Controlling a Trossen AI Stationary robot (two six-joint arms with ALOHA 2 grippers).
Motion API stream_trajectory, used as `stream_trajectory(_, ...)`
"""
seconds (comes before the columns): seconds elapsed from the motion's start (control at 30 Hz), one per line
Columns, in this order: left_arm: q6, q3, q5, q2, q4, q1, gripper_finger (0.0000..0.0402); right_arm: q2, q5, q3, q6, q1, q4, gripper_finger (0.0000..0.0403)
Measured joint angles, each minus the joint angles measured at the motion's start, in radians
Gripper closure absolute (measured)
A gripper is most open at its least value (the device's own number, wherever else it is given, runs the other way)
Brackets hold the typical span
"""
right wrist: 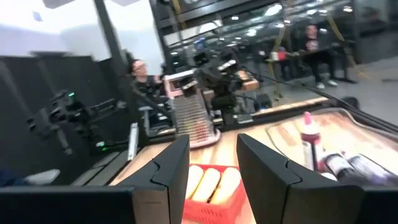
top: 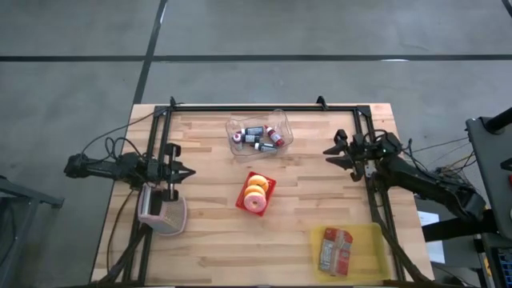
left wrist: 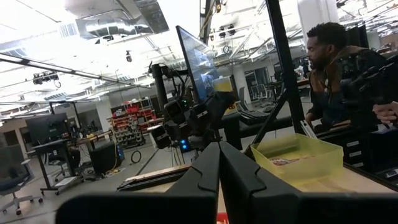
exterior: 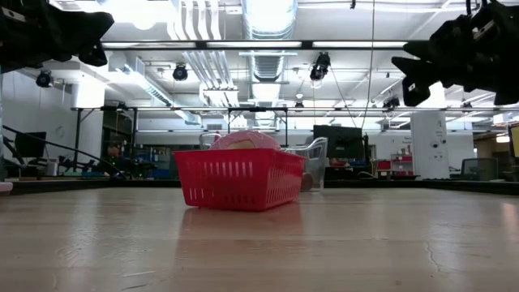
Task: Pick & Place Food Item
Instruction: Return to Home Position
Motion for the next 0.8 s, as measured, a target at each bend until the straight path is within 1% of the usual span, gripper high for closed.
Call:
stream_trajectory(0.1,0.000,0.000,0.000,0.000,0.000,0.000,0.0388,-0.081,0.124,0.000,-0.043,0.065,-0.137,0.0273)
stream_trajectory(0.2,0.000,0.000,0.000,0.000,0.000,0.000,0.0388,-0.143,0.256,0.000,-0.100,0.154,-0.242,0.0273)
stream_trajectory(0.3,0.000,0.000,0.000,0.000,0.000,0.000,0.0388,-0.184,0.358,0.000,-0.127,0.262,-0.294,0.0273)
stream_trajectory(0.43,0.000,0.000,0.000,0.000,0.000,0.000,0.0388,-0.198,0.487,0.000,-0.183,0.439,-0.299,0.0273)
stream_trajectory(0.5,0.000,0.000,0.000,0.000,0.000,0.000,0.0388,-0.197,0.587,0.000,-0.208,0.540,-0.298,0.0273)
stream_trajectory(0.63,0.000,0.000,0.000,0.000,0.000,0.000,0.0388,-0.196,0.862,0.000,-0.264,0.743,-0.343,0.0273)
stream_trajectory(0.7,0.000,0.000,0.000,0.000,0.000,0.000,0.0388,-0.197,0.982,0.000,-0.271,0.832,-0.382,0.0273)
stream_trajectory(0.73,0.000,0.000,0.000,0.000,0.000,0.000,0.0388,-0.197,1.031,0.000,-0.271,0.874,-0.399,0.0273)
stream_trajectory(0.8,0.000,0.000,0.000,0.000,0.000,0.000,0.0388,-0.200,1.094,0.000,-0.288,0.946,-0.413,0.0273)
